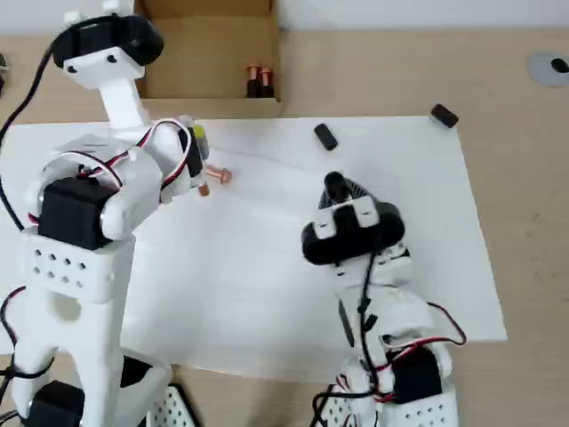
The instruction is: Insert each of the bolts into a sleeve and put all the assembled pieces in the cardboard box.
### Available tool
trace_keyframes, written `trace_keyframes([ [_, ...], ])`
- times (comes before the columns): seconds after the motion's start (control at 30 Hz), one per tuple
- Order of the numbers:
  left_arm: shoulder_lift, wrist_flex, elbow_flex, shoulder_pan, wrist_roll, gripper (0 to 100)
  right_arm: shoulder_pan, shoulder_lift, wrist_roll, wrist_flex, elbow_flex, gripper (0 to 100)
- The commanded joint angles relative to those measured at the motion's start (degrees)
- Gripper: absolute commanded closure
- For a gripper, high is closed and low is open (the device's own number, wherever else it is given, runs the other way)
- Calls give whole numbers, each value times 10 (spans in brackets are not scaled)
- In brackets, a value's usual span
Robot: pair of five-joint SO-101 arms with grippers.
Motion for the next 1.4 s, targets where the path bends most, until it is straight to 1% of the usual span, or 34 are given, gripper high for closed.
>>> trace_keyframes([
  [0.0, -3, -33, -1, 7, 3, 990, 3, -59, -27, -66, 18, 987],
  [0.13, 2, -43, 1, 11, -2, 990, -11, -63, -33, -123, 82, 987],
  [0.23, 2, -43, 5, 31, -62, 990, -36, -64, -33, -162, 119, 987],
  [0.27, 2, -41, 10, 34, -86, 990, -51, -64, -33, -173, 126, 987],
  [0.33, 2, -40, 15, 36, -111, 990, -95, -64, -33, -191, 135, 987],
  [0.43, 2, -40, 25, 40, -115, 991, -168, -65, -30, -217, 144, 987],
  [0.53, 1, -38, 26, 41, -114, 991, -208, -65, -3, -252, 145, 987],
  [0.63, 1, -39, 26, 40, -115, 991, -210, -65, 21, -273, 144, 987],
  [1.0, -4, -39, 26, 40, -115, 991, -212, -66, 19, -276, 141, 987],
  [1.13, -4, -42, 26, 39, -107, 991, -212, -66, 19, -274, 141, 987],
  [1.17, -4, -48, 26, 39, -93, 991, -212, -66, 19, -274, 141, 987],
  [1.37, -7, -108, 39, -19, 42, 991, -212, -66, 19, -274, 144, 987],
])
